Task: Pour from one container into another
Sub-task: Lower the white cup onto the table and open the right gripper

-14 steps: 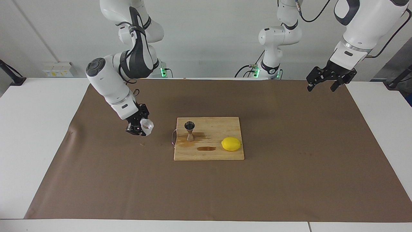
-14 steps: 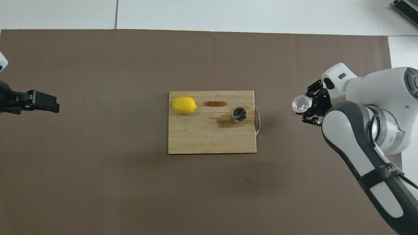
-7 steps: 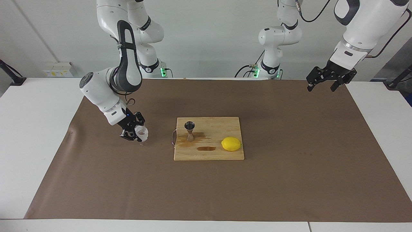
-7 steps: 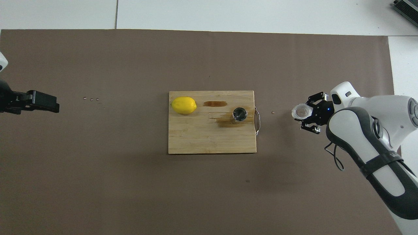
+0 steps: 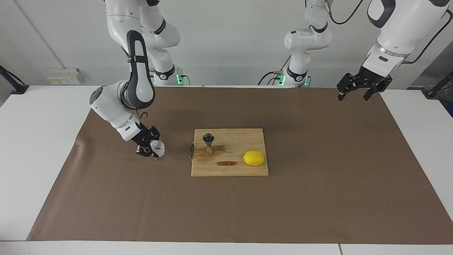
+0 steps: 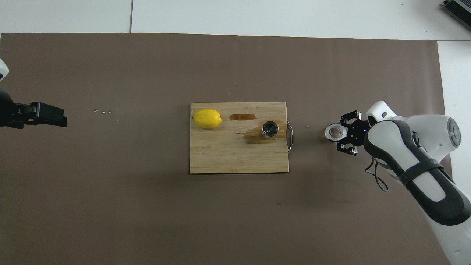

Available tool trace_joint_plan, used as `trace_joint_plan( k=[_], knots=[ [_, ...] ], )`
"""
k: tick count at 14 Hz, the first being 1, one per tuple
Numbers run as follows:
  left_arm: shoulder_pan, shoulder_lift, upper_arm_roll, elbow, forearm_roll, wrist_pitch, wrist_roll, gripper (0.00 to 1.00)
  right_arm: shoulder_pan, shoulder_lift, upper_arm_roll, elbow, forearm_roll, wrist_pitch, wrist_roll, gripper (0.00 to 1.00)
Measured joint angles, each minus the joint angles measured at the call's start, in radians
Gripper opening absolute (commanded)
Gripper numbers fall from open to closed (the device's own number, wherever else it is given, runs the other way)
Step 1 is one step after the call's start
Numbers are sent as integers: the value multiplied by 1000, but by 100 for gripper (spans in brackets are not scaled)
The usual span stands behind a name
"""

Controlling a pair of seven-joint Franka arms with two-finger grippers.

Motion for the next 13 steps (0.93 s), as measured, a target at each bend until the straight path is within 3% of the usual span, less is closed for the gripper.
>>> trace_joint_plan(
  k=[6,10,13],
  knots=[
    [0,0,0,0,0,0,0,100,1,-16,2,8,0,-18,24,100],
    [0,0,0,0,0,0,0,100,8,-90,3,19,-16,-101,215,100],
    [0,0,0,0,0,0,0,100,7,-153,2,24,-134,-155,433,100]
  ],
)
